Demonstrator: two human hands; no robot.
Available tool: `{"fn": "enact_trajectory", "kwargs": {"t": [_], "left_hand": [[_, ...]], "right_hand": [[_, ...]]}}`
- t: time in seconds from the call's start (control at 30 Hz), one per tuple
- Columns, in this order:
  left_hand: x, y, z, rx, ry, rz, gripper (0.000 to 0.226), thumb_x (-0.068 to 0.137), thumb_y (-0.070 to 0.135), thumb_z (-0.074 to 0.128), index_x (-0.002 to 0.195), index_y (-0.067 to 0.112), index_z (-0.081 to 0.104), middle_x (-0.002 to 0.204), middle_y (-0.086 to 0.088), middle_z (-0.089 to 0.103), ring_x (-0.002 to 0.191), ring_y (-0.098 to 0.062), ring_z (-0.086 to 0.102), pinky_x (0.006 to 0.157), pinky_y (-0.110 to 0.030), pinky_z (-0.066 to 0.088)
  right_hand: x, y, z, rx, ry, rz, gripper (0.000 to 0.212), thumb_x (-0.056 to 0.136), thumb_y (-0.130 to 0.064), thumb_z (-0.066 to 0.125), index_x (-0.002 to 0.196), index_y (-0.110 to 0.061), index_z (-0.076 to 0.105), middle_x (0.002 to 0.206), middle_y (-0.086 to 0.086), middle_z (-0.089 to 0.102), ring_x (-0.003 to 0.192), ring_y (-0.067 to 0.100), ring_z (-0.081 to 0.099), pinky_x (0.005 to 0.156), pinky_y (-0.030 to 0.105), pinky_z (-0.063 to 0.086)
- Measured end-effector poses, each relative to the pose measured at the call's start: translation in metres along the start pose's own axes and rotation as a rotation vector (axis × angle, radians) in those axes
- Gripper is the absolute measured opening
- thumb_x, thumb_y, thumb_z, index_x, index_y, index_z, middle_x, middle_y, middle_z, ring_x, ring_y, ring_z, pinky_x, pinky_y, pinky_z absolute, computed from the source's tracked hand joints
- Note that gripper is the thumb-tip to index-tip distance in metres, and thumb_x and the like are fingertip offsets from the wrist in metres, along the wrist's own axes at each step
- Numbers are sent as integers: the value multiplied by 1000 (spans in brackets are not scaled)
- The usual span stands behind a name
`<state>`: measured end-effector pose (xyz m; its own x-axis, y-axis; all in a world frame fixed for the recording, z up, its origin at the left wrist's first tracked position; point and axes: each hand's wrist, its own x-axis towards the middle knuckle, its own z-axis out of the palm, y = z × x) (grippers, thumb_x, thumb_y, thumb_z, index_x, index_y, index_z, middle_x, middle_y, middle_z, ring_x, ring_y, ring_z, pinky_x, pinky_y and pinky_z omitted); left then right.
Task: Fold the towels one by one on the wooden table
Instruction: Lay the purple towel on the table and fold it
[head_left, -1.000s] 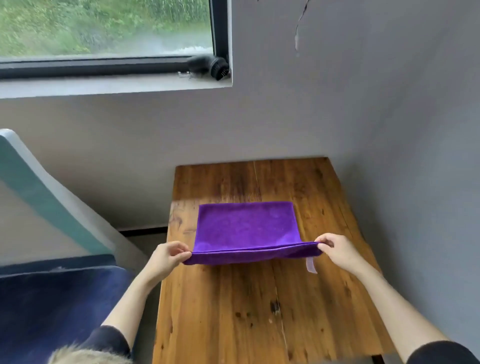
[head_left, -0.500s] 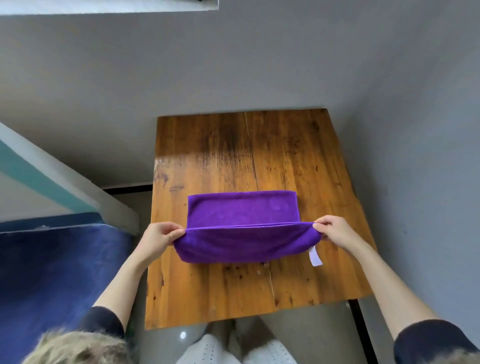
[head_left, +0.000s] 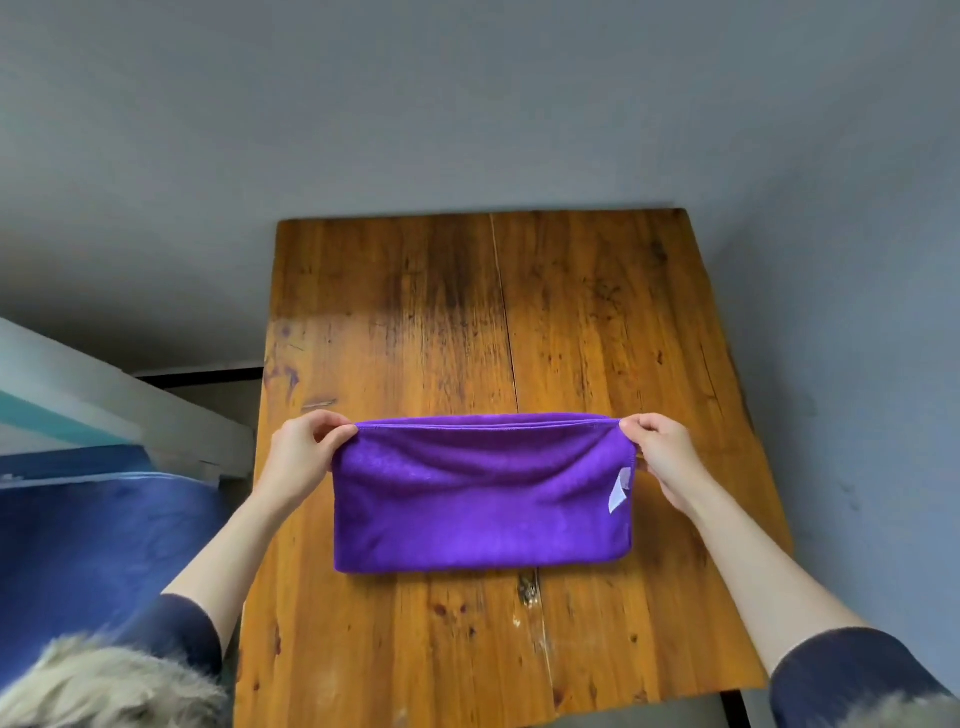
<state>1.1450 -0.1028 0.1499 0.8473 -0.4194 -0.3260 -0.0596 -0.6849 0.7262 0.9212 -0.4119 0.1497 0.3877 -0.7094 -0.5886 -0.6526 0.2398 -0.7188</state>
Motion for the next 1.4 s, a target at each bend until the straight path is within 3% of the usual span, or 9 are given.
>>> {"fn": "enact_trajectory", "kwargs": {"t": [0.23,0.43,0.57,0.67,0.73,0.87,1.0,1.13,1.4], "left_hand": [[24,-19,17,85,0,-29,10,89,19,61,80,19,65,79,5,64,70,-4,55,64,-23,40],[37,-28,30,155,4,-37,11,90,22,60,85,15,67,82,2,64,79,-12,56,72,-25,37],[35,-25,35,227,86,-33,9,90,18,57,93,10,61,90,-6,59,85,-23,55,73,-31,39],[18,-19,43,390,245,69,20,90,9,53,110,5,56,105,-18,54,98,-35,52,80,-46,43],[-2,-13,57,499,267,249,29,87,8,51,115,5,56,115,-20,54,107,-40,50,86,-50,41],[-34,-9,104,702,-18,546,46,89,27,40,132,15,51,144,-12,43,134,-36,37,107,-58,27],[-27,-14,131,797,-107,522,55,92,45,33,142,25,38,152,-6,29,141,-32,23,112,-60,11],[-9,-32,123,831,-46,476,57,92,51,28,146,31,26,156,-3,20,144,-29,14,114,-56,3],[-2,-45,106,832,-10,441,56,95,47,19,148,27,20,157,-6,15,145,-27,9,117,-50,3]], "right_hand": [[31,13,20,-184,83,-91,9,95,-13,49,96,-10,57,98,11,60,90,22,55,74,29,43],[47,23,32,-289,161,-87,16,93,-15,52,99,-5,62,100,12,64,96,27,58,84,39,48],[40,23,38,-290,251,-106,20,94,-16,52,107,-4,61,109,14,62,101,26,58,80,30,46],[13,25,47,-414,425,-302,29,93,-16,52,119,-4,56,122,15,53,113,29,51,92,34,40],[-12,35,64,-583,379,-542,35,91,-11,54,125,-1,53,130,18,50,123,34,46,103,45,36],[-43,61,105,-948,114,-847,45,93,-25,44,134,-7,49,144,13,42,137,30,34,110,57,26],[-30,67,125,-1118,57,-844,53,94,-39,35,140,-13,42,149,10,35,139,28,29,111,56,20],[-4,75,108,-1136,87,-797,56,94,-42,36,144,-18,33,153,9,27,143,27,20,114,54,12],[-3,74,104,-1117,116,-681,60,94,-45,29,148,-21,19,157,9,13,145,27,7,116,53,2]]}}
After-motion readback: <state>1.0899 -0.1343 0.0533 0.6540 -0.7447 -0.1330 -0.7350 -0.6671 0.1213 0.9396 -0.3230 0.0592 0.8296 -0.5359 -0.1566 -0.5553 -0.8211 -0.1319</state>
